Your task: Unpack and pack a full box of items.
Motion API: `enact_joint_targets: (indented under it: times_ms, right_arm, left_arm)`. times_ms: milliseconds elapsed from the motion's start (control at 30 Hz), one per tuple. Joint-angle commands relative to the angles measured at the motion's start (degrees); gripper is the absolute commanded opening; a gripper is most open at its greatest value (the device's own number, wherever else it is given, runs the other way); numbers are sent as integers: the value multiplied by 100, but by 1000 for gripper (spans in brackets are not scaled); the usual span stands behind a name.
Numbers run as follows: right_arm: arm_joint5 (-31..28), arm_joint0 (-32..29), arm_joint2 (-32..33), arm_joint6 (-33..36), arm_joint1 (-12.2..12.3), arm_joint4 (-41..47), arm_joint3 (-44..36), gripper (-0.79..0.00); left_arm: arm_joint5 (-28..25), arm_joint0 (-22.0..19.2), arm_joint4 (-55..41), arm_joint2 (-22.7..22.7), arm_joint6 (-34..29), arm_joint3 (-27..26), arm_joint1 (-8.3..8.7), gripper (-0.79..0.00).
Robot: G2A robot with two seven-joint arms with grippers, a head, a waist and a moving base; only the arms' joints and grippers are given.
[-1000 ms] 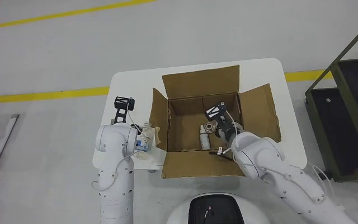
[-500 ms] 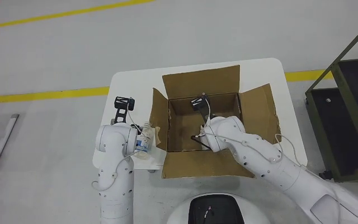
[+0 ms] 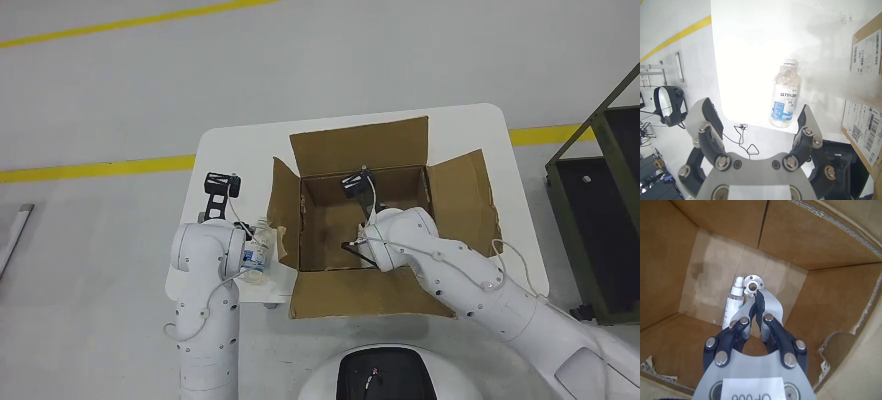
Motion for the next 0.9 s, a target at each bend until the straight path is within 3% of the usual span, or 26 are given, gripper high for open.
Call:
enact_joint_targets:
  times_ms: [0, 300, 400, 867]
  right_arm:
    - [-76, -57, -33, -71, -11, -125, 101, -785]
    - [-188, 138, -400, -285, -383, 316, 834, -779]
    - [-189, 296, -538, -338, -538, 414, 1226, -554]
    - [-233, 483, -622, -305, -900, 445, 1965, -453]
  left_arm:
    - [0, 0, 0, 0, 0, 0, 0, 0]
    - [0, 0, 0, 0, 0, 0, 0, 0]
    - [0, 0, 0, 0, 0, 0, 0, 0]
    - [0, 0, 0, 0, 0, 0, 0, 0]
